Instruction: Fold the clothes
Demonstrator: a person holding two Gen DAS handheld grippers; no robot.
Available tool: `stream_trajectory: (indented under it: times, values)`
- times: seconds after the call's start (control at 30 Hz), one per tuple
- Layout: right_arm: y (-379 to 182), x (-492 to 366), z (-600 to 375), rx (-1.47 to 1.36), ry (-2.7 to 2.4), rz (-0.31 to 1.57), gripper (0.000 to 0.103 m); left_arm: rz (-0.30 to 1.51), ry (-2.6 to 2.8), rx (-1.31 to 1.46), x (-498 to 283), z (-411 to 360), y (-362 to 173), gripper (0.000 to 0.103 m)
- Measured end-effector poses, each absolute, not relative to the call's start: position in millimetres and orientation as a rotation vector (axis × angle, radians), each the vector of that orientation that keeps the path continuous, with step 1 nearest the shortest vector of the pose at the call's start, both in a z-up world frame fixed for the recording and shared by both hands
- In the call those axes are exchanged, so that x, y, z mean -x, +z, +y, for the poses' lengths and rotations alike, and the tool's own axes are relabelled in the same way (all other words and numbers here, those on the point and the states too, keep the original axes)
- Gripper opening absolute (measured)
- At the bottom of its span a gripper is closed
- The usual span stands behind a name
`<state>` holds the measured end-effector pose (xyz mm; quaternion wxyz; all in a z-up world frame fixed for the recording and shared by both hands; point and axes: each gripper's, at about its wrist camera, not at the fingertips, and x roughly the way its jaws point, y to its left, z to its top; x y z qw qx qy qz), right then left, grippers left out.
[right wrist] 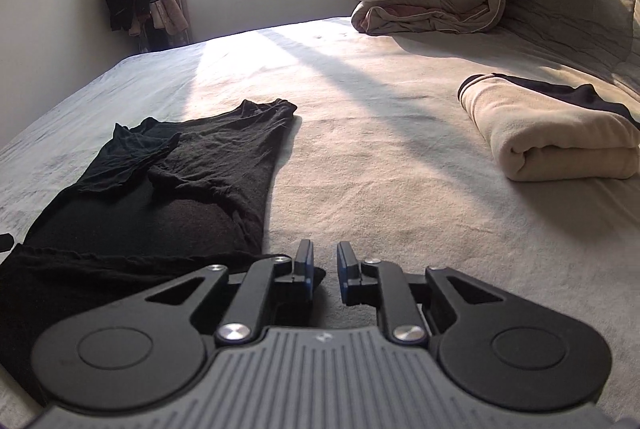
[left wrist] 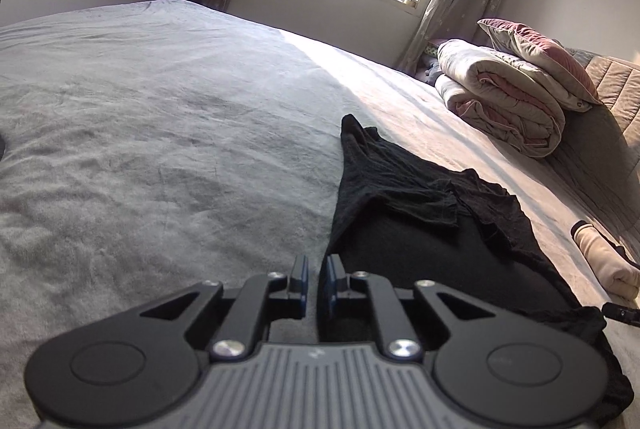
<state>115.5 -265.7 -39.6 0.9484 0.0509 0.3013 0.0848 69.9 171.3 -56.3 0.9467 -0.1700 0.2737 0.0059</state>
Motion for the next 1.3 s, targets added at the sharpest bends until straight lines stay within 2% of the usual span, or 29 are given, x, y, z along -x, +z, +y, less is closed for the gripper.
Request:
stream_trajectory:
  times: [0.17, 0.47, 0.5, 0.53, 0.73, 0.8, 1.3]
  values:
    - [-30, -107, -255, -0.109, 0.236, 0.592, 0.018, 0.533, -0.070, 0.309, -65, 155, -46, 0.016]
    - [-56, -111, -233, -0.017, 0.250, 0.690, 0.018, 0.611, -0.095, 0.181, -64, 134, -77, 0.017]
    - [-55, -111, -238, -0.039, 0.242, 0.693, 0.027, 0.612, -0.093, 0.187, -62, 136, -74, 0.017]
    - [-53, -111, -241, -0.061, 0.236, 0.697, 0.030, 0.613, -0.093, 0.192, -61, 137, -72, 0.018]
    - [-41, -103, -240, -0.075, 0.222, 0.710, 0.035, 0.598, -0.108, 0.243, -52, 142, -58, 0.034]
    - [-37, -100, -239, -0.074, 0.217, 0.715, 0.042, 0.598, -0.109, 0.246, -50, 140, -56, 0.038]
    - [-33, -96, -218, -0.060, 0.202, 0.764, 0.052, 0.624, -0.114, 0.279, -48, 131, -48, 0.049]
